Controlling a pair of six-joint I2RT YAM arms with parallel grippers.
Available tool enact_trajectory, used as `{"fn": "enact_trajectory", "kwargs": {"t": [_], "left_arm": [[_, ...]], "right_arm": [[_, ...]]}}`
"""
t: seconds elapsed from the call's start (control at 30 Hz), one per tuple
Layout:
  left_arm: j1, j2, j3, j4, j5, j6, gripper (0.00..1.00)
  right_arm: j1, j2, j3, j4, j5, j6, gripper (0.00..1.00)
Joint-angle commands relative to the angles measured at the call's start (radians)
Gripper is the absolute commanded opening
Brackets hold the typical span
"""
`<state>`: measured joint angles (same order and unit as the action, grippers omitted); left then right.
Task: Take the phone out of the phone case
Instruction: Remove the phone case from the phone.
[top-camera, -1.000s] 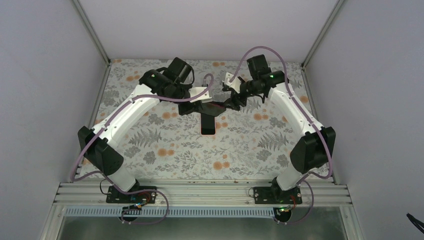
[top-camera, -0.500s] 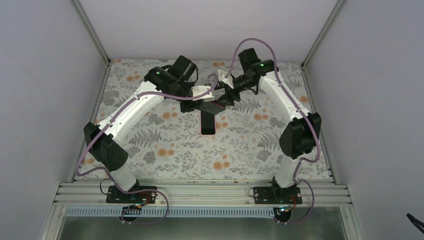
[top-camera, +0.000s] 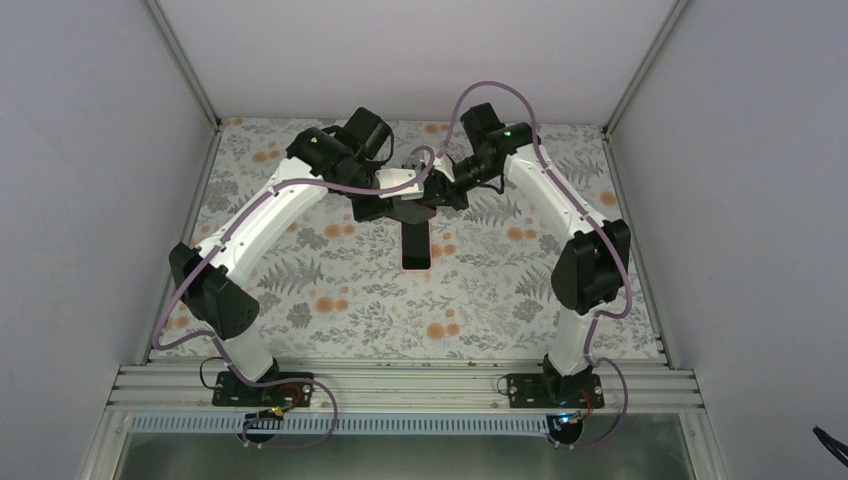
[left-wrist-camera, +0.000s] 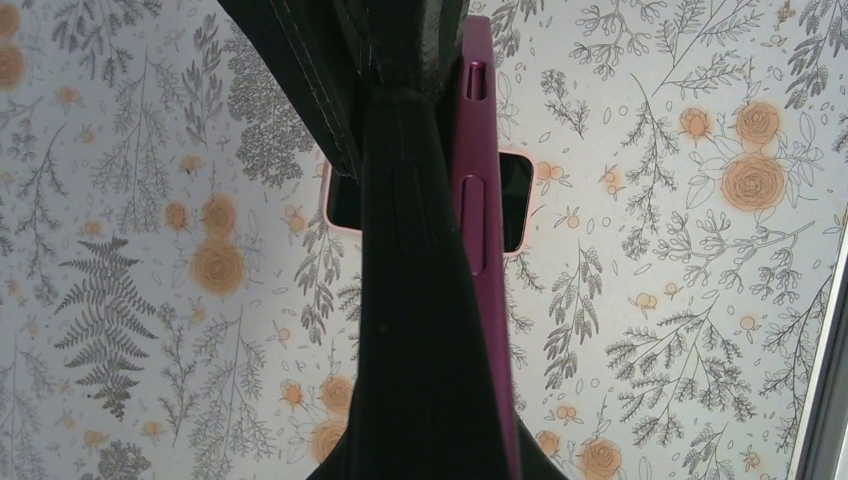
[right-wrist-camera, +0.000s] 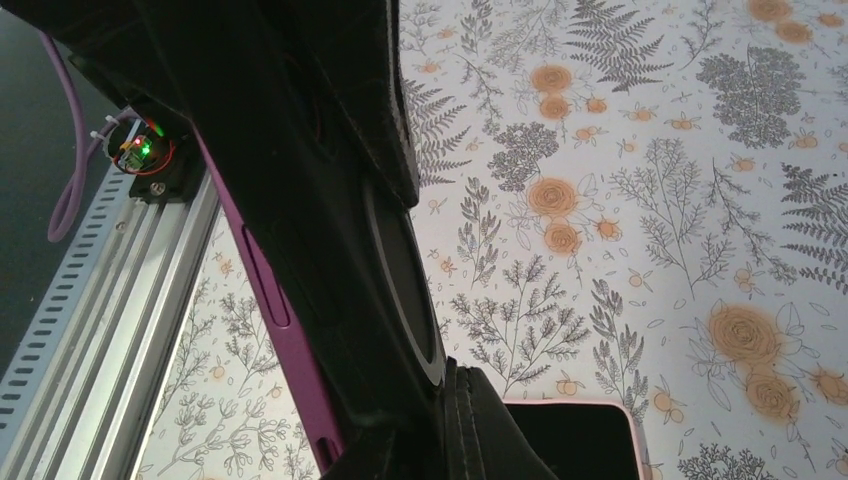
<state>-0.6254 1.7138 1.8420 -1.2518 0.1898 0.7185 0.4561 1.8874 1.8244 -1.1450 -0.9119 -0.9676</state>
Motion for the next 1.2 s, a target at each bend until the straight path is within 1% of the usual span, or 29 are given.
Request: {"fn": "enact_trajectory", "kwargs": {"t": [0.0, 0.03, 0.13, 0.17, 0.2, 0.3, 0.33, 0.37, 0.4, 0.43, 0.5, 0.53, 0.6, 0.7, 0.77, 0.83, 0.9, 1.0, 1.1, 1.17], "left_arm": [[-0.027, -0.011, 0.071, 0.755, -0.010, -0.039, 0.18], [-0.027, -0.018, 0.086, 0.724, -0.012, -0.032, 0.27], [-0.023, -0.063, 0.122, 0.636, -0.027, -0.005, 0.80], [-0.025, -0.080, 0.134, 0.612, -0.042, 0.005, 0.89], [-0.025, -0.100, 0.156, 0.579, -0.056, 0.013, 0.93], [-0.026, -0.166, 0.201, 0.499, -0.107, 0.049, 0.98], [-0.025, -0.191, 0.199, 0.495, -0.135, 0.062, 0.99], [-0.026, -0.223, 0.182, 0.506, -0.167, 0.079, 1.00], [-0.029, -0.252, 0.163, 0.527, -0.201, 0.090, 1.00], [-0.031, -0.277, 0.142, 0.554, -0.233, 0.095, 1.00], [-0.037, -0.309, 0.108, 0.604, -0.296, 0.097, 1.00], [-0.046, -0.318, 0.082, 0.643, -0.338, 0.096, 1.00], [-0.075, -0.339, -0.001, 0.745, -0.449, 0.097, 1.00], [-0.124, -0.344, -0.133, 0.919, -0.580, 0.132, 1.00], [-0.158, -0.337, -0.223, 1.053, -0.639, 0.167, 1.00], [-0.180, -0.336, -0.308, 1.176, -0.657, 0.193, 1.00], [-0.192, -0.330, -0.363, 1.262, -0.646, 0.186, 1.00], [-0.194, -0.313, -0.422, 1.377, -0.646, 0.149, 1.00], [-0.192, -0.283, -0.459, 1.484, -0.671, 0.119, 1.00], [-0.188, -0.259, -0.464, 1.526, -0.675, 0.086, 1.00]], "right_arm": [[0.175, -0.061, -0.018, -0.141, -0.376, 0.115, 0.03], [0.169, -0.070, -0.025, -0.140, -0.369, 0.119, 0.03], [0.132, -0.100, -0.053, -0.140, -0.364, 0.125, 0.03], [0.115, -0.112, -0.061, -0.140, -0.359, 0.130, 0.03], [0.097, -0.119, -0.066, -0.140, -0.350, 0.138, 0.03], [0.029, -0.137, -0.058, -0.139, -0.339, 0.166, 0.03], [0.007, -0.142, -0.050, -0.134, -0.332, 0.177, 0.03], [-0.008, -0.149, -0.042, -0.104, -0.311, 0.222, 0.03], [-0.015, -0.161, -0.039, -0.037, -0.273, 0.305, 0.03], [-0.018, -0.181, -0.046, 0.057, -0.218, 0.436, 0.03], [-0.017, -0.246, -0.089, 0.296, -0.068, 0.658, 0.03], [-0.018, -0.275, -0.108, 0.401, 0.014, 0.728, 0.03], [-0.017, -0.285, -0.086, 0.517, 0.146, 0.798, 0.03], [-0.018, -0.237, 0.021, 0.566, 0.279, 0.859, 0.03], [-0.019, -0.209, 0.072, 0.614, 0.320, 0.878, 0.03], [-0.019, -0.210, 0.070, 0.711, 0.408, 0.934, 0.03], [-0.020, -0.217, 0.048, 0.802, 0.507, 1.005, 0.03], [-0.022, -0.249, 0.017, 0.909, 0.567, 1.050, 0.03], [-0.022, -0.217, 0.060, 0.903, 0.592, 1.088, 0.03], [-0.022, -0.192, 0.078, 0.893, 0.599, 1.103, 0.03]]}}
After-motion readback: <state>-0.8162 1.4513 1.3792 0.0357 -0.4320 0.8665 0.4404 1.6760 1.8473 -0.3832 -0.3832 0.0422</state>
